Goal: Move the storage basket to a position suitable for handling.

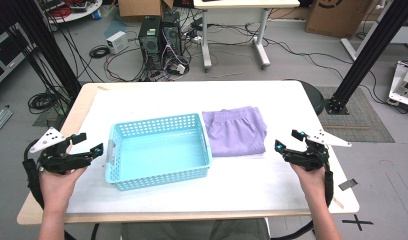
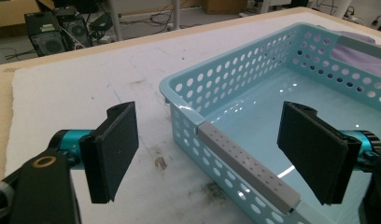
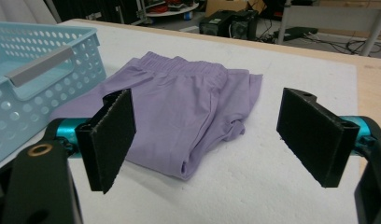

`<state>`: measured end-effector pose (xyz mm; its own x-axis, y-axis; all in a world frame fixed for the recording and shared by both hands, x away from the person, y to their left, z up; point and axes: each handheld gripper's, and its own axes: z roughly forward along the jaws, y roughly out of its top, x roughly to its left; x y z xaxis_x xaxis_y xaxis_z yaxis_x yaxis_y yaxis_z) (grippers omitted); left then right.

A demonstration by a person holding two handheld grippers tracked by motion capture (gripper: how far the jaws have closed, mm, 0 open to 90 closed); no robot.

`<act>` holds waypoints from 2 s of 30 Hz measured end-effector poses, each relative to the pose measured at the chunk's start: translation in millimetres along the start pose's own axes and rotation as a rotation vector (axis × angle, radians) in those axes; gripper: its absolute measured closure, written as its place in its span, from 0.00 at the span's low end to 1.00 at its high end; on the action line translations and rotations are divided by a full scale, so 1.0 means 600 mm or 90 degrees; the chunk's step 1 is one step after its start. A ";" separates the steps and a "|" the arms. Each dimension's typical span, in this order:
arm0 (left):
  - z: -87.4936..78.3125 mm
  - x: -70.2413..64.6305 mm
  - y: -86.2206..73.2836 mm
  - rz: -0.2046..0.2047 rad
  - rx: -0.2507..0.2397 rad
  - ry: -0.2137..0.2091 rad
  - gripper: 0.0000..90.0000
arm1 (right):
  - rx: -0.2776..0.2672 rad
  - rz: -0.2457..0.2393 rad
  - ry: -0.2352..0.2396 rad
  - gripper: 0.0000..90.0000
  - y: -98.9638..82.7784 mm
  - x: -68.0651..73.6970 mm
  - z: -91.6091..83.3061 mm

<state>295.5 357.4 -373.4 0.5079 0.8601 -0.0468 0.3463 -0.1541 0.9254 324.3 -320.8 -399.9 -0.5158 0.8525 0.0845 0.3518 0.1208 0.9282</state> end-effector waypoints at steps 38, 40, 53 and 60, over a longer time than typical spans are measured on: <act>-0.031 -0.012 -0.026 0.002 -0.016 -0.019 0.23 | 0.012 -0.017 -0.012 0.22 0.005 0.005 0.009; -0.031 -0.012 -0.026 0.002 -0.015 -0.021 0.23 | 0.012 -0.019 -0.011 0.22 0.005 0.005 0.008; -0.051 -0.025 -0.047 0.001 -0.015 -0.041 0.23 | 0.012 -0.020 -0.013 0.22 0.004 0.007 0.008; -0.061 -0.029 -0.062 -0.003 -0.011 -0.055 0.23 | 0.011 -0.022 -0.011 0.22 0.005 0.008 0.009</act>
<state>245.0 365.8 -393.6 0.5726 0.8157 -0.0827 0.3350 -0.1407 0.9316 327.2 -313.6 -398.9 -0.5144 0.8563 0.0466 0.3477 0.1587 0.9241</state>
